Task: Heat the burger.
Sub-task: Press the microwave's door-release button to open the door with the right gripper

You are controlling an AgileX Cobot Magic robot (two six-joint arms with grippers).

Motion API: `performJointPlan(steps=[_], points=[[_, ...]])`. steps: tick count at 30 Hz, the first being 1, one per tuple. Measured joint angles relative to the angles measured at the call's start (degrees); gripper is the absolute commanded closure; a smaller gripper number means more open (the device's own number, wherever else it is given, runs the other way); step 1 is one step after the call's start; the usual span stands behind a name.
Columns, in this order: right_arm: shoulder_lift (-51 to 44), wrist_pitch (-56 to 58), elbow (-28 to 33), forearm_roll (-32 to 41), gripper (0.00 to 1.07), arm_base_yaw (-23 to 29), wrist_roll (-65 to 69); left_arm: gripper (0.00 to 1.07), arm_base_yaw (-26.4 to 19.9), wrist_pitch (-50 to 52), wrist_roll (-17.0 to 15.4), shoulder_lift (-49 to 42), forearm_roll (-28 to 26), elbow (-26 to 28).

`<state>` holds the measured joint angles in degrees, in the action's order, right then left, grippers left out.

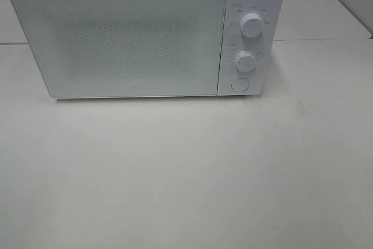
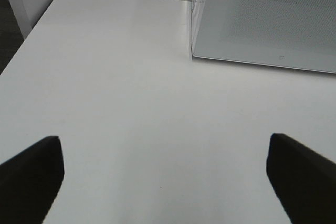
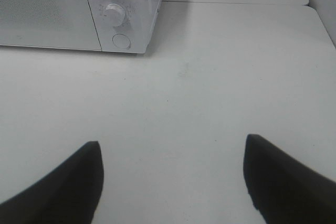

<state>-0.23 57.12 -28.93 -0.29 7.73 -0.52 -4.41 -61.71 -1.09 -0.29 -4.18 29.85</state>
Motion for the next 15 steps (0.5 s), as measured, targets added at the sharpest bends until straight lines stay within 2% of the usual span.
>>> performJointPlan(steps=[15], points=[[0.0,-0.1,-0.1,0.0,0.35,0.0,0.0,0.09,0.0,0.0,0.0,0.0,0.0,0.0]])
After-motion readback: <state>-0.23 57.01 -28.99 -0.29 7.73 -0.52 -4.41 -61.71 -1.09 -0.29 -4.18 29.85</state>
